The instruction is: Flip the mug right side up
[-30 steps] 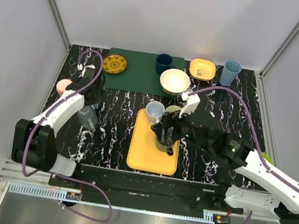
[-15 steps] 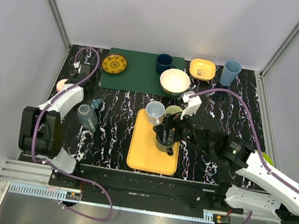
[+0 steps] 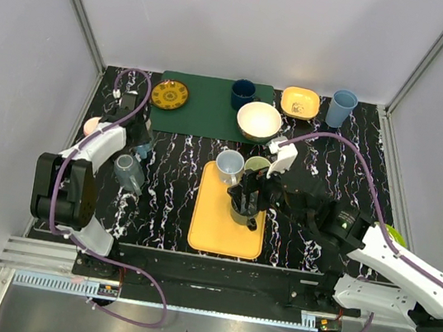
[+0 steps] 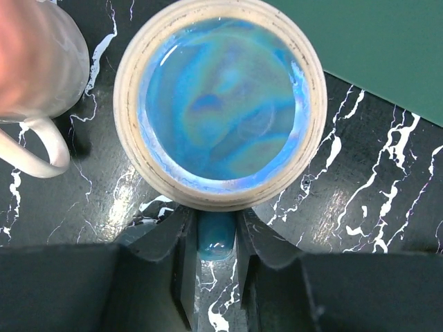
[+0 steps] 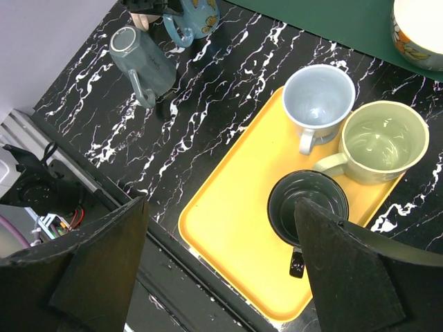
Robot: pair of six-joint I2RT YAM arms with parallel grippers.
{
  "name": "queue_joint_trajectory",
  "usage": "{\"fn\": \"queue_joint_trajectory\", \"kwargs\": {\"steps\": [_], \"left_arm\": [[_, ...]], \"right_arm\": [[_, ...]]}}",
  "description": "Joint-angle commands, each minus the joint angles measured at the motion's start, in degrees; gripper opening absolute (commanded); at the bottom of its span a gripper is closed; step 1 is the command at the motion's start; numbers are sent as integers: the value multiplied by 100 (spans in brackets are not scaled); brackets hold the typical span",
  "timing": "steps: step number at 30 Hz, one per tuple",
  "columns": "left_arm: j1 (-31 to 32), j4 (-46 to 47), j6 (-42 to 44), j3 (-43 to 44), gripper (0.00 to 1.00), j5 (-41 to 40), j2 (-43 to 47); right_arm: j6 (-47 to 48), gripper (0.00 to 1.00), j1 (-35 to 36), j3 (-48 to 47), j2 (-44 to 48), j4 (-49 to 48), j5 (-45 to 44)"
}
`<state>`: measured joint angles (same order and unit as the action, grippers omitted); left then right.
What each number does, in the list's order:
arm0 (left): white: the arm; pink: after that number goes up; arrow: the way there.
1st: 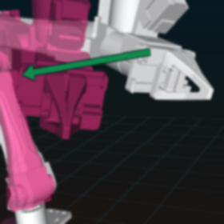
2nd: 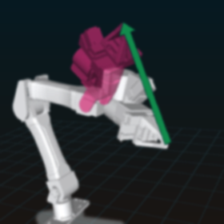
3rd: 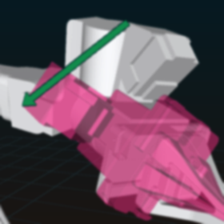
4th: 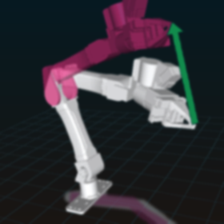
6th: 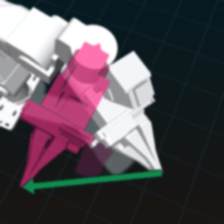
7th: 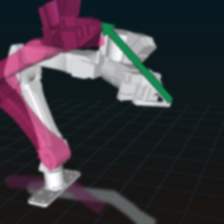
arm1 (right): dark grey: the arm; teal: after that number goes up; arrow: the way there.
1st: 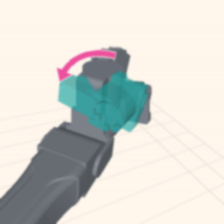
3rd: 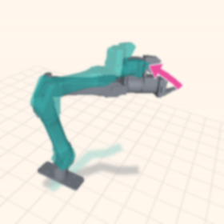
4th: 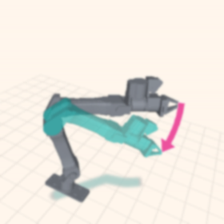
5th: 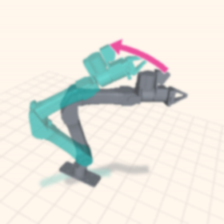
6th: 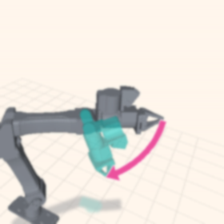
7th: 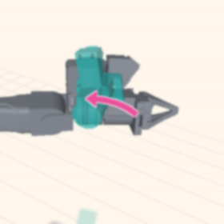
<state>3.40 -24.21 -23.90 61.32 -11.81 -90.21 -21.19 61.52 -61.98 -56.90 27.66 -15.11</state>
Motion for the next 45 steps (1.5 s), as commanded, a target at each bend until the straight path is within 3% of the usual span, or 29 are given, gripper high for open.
{"fn": "queue_joint_trajectory", "kwargs": {"steps": [1,10,19,21,24,25,26,28,34,45], "left_arm": [[-41,232,61,196,0,47,-23],[29,382,-281,152,0,794,952],[828,557,-966,662,0,1708,2271],[1127,925,-1325,575,0,2094,2578],[1426,1759,-2053,171,0,2692,3026],[1522,2031,-2266,31,0,2963,3140],[1558,2686,-2494,-284,0,3087,3359],[1716,3122,-3101,-497,0,3211,3527],[2182,3931,-3709,-718,0,3195,3844],[3052,4398,-3947,-858,0,2966,3862]], "right_arm": [[62,91,45,45,65,-235,-211],[54,91,45,80,4,-296,-299],[-244,95,-52,-69,-339,-690,-650],[-516,96,-567,245,-190,-1111,-188],[-1587,97,-1648,851,100,-2201,2181],[-1877,97,-2278,1045,179,-3091,3458],[-2593,98,-2458,1282,215,-3700,3941],[-3213,97,-2697,1959,259,-5270,4506],[-4331,96,-2706,2181,-215,-7026,5009],[-4253,93,-2706,1593,-813,-6985,5071]]}}
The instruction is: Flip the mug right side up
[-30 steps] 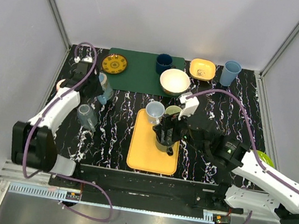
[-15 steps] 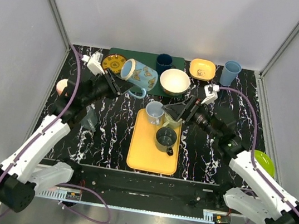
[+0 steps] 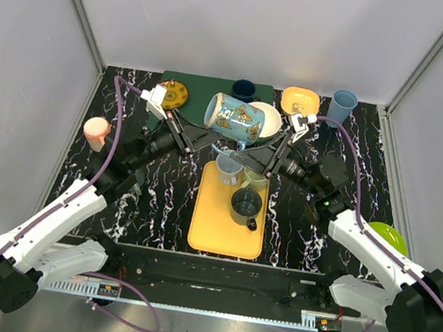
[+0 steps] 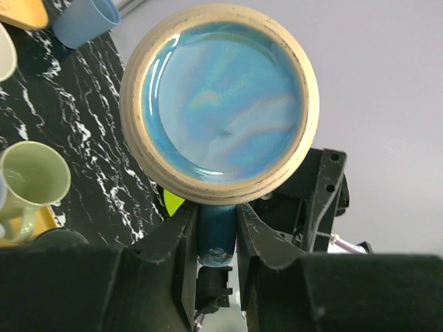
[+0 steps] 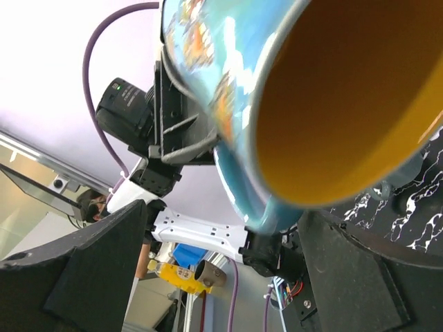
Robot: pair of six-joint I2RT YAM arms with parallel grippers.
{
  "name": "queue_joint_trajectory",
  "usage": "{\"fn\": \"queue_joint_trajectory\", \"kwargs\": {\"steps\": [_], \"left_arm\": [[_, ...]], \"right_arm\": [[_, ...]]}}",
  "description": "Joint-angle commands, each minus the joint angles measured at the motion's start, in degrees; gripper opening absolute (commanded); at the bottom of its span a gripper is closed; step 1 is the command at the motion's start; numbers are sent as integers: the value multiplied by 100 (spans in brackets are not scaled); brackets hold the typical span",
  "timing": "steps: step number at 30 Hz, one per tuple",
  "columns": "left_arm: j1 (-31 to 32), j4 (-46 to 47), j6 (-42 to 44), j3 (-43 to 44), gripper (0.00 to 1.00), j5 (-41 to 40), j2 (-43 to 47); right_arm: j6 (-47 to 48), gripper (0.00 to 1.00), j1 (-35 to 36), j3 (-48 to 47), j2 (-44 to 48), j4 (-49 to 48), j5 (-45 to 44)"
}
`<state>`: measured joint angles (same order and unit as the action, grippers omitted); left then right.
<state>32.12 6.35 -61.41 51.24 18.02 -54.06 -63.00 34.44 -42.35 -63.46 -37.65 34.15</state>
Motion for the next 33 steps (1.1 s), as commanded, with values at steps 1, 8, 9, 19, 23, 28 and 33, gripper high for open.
{"fn": "queue_joint_trajectory", "kwargs": {"steps": [1,8,9,19,23,28,33], "left_arm": [[276,1360,-205,123,0,-44,256],[541,1334,-196,149,0,-79,326],[567,1334,-205,149,0,-97,309],[813,1202,-126,26,0,-202,396],[814,1132,-56,9,0,-202,423],[814,704,85,-27,1,-517,545],[770,-115,726,157,51,-1115,748]], "right_arm": [[-54,93,2,-405,-245,-463,136],[-54,88,-16,-652,-553,-603,83],[-63,84,-25,-652,-571,-690,22],[-1073,38,-297,-511,-1027,-2334,-128],[-1162,22,-350,-573,-1081,-2502,-75],[-891,0,-385,-774,-1002,-2029,302],[854,0,-376,-1266,-196,693,391]]}}
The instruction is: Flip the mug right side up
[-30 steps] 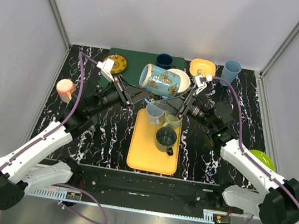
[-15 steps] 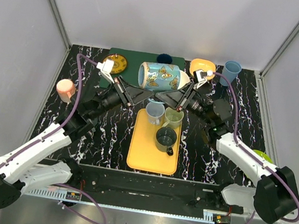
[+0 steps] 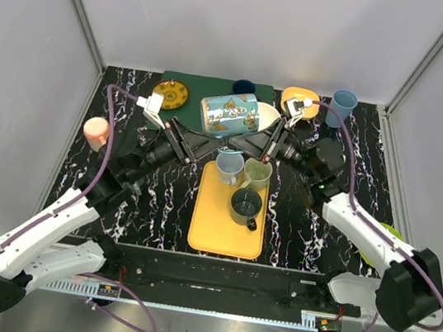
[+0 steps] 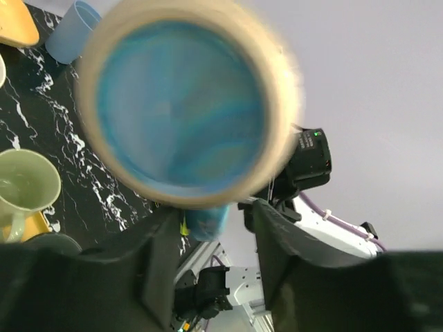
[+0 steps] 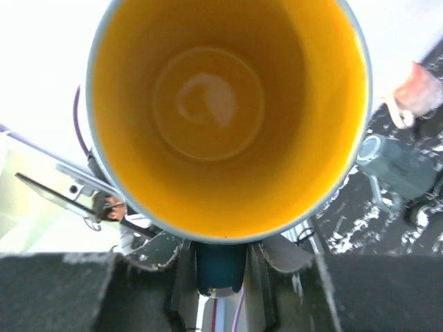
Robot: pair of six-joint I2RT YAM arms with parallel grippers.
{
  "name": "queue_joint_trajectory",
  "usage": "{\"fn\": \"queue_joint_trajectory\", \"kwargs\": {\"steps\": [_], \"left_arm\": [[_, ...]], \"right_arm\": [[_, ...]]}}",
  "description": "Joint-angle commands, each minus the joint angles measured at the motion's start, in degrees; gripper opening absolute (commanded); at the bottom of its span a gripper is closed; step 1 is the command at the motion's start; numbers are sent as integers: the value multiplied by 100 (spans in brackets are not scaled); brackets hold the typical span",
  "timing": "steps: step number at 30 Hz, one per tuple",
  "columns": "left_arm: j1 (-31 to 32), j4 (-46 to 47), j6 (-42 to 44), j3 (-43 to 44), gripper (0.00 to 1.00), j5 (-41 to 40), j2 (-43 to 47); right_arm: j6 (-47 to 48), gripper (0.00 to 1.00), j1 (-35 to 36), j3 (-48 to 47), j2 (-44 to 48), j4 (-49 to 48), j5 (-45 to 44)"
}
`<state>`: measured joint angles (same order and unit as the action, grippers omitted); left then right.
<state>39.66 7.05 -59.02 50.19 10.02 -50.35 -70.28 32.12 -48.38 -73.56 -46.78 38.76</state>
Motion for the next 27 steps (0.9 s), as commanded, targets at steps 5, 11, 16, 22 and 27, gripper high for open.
{"fn": "queue_joint_trajectory", "kwargs": {"steps": [5,11,16,22,27], "left_arm": [[-98,-1099,1024,403,69,-869,561],[-151,-2382,1648,430,73,-2152,1158],[-151,-3033,1763,254,73,-2874,1729],[-151,-3394,1614,52,73,-3120,2116],[-151,-3745,1491,-36,72,-3383,2283]], "right_arm": [[3010,0,-144,-1445,1352,4268,-465],[4337,0,74,-2306,1538,6484,-1315],[5270,0,1699,-2738,1222,7508,-2908],[5235,0,2709,-2422,739,7570,-4015],[5008,0,3256,-2220,44,7421,-4947]]}}
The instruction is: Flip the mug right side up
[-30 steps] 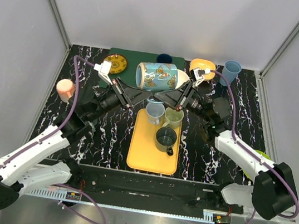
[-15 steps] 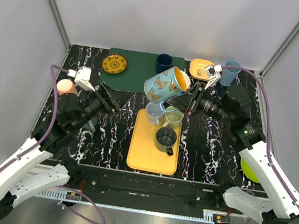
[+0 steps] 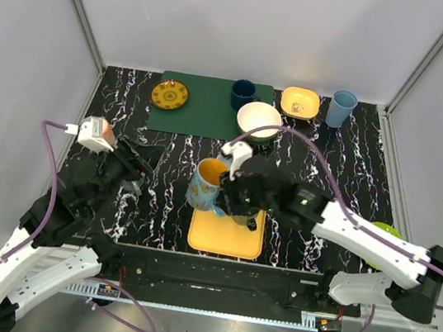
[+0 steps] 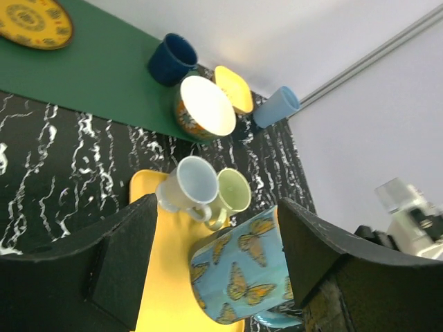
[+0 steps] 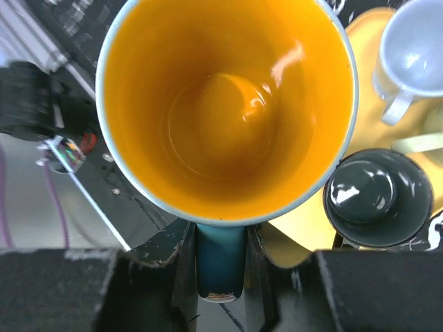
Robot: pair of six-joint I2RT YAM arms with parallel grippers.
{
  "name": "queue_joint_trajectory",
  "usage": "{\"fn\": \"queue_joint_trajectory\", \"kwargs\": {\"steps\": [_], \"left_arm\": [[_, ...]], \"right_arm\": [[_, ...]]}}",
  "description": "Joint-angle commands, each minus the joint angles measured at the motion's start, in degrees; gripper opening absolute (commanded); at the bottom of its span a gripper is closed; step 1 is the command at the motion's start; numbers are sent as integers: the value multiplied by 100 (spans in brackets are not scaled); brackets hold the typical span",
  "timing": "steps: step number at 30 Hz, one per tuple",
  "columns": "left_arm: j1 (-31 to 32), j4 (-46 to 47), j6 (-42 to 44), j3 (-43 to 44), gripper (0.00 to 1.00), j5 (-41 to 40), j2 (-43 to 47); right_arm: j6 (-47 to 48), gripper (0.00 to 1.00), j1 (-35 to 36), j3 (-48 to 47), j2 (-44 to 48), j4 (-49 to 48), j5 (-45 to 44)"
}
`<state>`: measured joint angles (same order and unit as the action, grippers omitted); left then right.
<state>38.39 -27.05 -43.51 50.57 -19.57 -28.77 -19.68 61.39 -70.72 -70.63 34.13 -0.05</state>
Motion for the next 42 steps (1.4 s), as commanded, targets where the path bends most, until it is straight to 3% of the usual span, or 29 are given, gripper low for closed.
{"fn": "queue_joint_trajectory", "kwargs": {"steps": [1,8,14,22,35,37,38,41,42], "left_arm": [[-25,-362,-79,-91,72,-442,153],[-25,-433,-53,-214,72,-468,302],[-25,-477,-79,-389,72,-530,381],[-25,-477,-79,-530,72,-521,390],[-25,-547,-97,-794,72,-591,311],[-25,-652,-105,-811,72,-714,294],[-25,-696,-105,-820,73,-767,259],[-25,-890,-123,-820,75,-986,127],[-25,-986,-132,-820,75,-1118,66]], "right_arm": [[-123,0,374,110,-319,-714,-1223],[-449,0,480,304,-942,-917,-2401],[-826,0,489,234,-1496,-970,-2876],[-1134,0,488,277,-1954,-1031,-3062],[-1398,0,488,849,-2244,-1374,-2587],[-1424,7,488,910,-2227,-1374,-2561],[-1424,27,488,928,-2140,-1365,-2544],[-1451,55,497,1007,-1816,-1365,-2517],[-1442,60,497,999,-1718,-1365,-2517]]}}
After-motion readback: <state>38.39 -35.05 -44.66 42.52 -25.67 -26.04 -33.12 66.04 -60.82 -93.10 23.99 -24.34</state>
